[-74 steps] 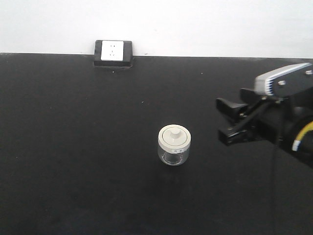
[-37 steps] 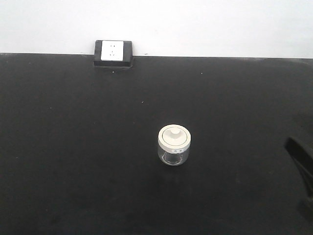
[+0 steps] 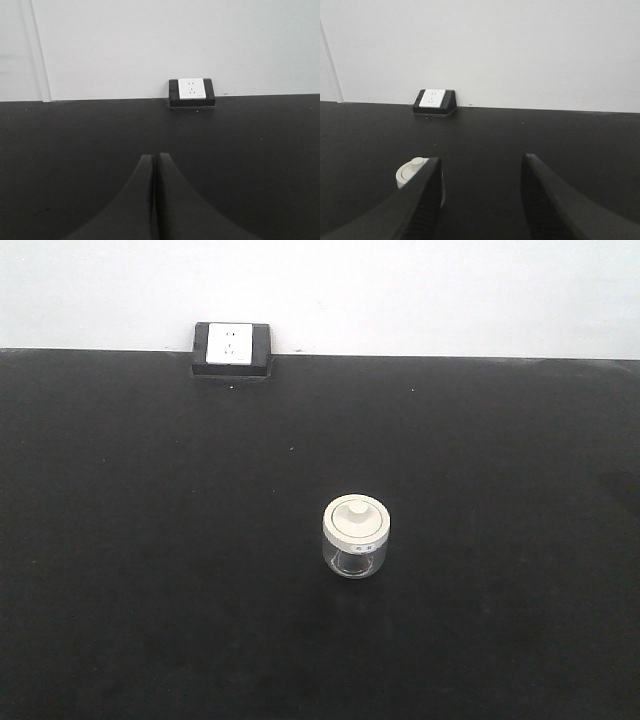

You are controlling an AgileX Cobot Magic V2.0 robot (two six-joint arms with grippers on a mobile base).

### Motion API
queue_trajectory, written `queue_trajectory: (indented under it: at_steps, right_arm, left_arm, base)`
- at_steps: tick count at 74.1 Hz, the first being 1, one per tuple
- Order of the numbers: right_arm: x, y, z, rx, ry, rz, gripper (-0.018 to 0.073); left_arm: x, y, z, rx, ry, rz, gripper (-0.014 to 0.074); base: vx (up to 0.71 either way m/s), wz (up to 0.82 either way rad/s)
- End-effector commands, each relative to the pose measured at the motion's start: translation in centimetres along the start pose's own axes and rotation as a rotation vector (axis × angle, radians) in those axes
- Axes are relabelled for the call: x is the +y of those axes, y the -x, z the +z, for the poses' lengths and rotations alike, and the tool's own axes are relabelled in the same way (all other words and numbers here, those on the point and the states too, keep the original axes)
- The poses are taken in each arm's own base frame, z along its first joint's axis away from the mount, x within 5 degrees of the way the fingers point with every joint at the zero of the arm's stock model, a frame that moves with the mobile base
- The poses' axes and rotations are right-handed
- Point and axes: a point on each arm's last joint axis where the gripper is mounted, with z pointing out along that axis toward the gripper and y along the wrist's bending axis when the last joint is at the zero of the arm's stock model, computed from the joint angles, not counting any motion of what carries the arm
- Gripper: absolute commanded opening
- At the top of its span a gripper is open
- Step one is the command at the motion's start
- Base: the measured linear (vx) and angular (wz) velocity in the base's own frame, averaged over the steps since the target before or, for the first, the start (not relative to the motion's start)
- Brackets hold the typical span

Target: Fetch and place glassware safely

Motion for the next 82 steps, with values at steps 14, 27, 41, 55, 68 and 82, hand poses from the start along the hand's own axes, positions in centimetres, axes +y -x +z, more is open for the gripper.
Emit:
queue_trajectory:
  at_steps: [14, 27, 41, 55, 68, 82]
  right_arm:
    - [0.04, 1.03, -0.23, -0.047, 0.000, -0.021, 0.0057]
    - [0.01, 0.94, -0.23, -0.037, -0.004, -0.021, -0.0009]
    - [0.18, 0.76, -0.23, -0.017, 0.016, 0.047, -0.0008]
    - [0.14, 0.78, -0.23, -0.019, 0.012, 0.037, -0.0008]
    - [0.14, 0.78, -0.23, -0.019, 0.012, 0.037, -0.0008]
    - [0.14, 0.78, -0.23, -0.019, 0.012, 0.037, -0.0008]
  left_arm:
    - [-0.19, 1.43, 0.02, -0.079, -0.021, -0.013, -0.0007]
    - [-0.19, 1.43, 0.02, -0.079, -0.021, -0.013, -0.0007]
    - [-0.19, 1.43, 0.02, -0.079, -0.021, -0.013, -0.0007]
    - [-0.19, 1.43, 0.02, -0.079, -0.021, -0.013, -0.0007]
    - [-0.19, 1.43, 0.02, -0.079, -0.021, -0.013, -0.0007]
    - [-0.19, 1.43, 0.02, -0.079, -0.021, -0.013, -0.0007]
  base:
    - [0.00, 0.00]
    - [0.00, 0.00]
    - [0.00, 0.00]
    - [0.00, 0.00]
    - [0.00, 0.00]
    - [0.00, 0.00]
